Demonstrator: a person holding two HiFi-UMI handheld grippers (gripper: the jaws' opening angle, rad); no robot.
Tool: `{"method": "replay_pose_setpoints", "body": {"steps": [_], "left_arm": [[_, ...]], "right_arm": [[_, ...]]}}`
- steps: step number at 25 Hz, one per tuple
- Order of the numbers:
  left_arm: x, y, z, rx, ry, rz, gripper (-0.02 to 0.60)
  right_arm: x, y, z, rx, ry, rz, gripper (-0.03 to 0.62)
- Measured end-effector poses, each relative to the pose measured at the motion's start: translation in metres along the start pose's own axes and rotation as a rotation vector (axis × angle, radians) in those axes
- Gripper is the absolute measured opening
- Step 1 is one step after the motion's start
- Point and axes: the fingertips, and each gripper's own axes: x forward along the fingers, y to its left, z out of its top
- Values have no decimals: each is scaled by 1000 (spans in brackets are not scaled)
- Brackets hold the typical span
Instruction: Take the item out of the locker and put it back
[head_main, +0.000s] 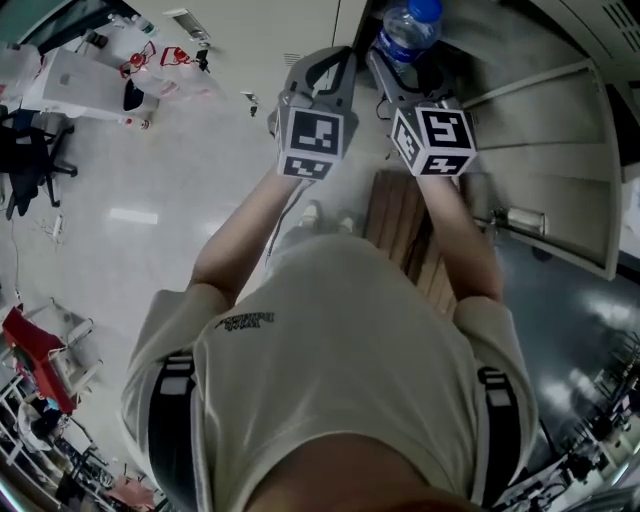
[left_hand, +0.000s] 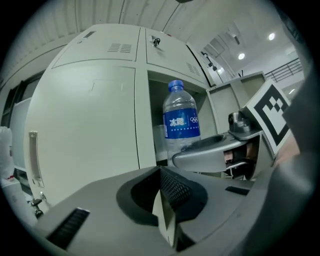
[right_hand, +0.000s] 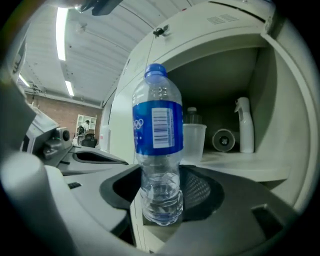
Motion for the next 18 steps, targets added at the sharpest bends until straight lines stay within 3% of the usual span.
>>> {"method": "replay_pose_setpoints", "body": {"steps": [11, 18], "left_arm": [[24, 0, -73, -31, 111, -15, 14], [29, -4, -94, -46, 164, -28, 14]], "right_arm": [[48, -11, -84, 27, 134, -32, 236], [53, -10, -114, 48, 197, -35, 236]]}}
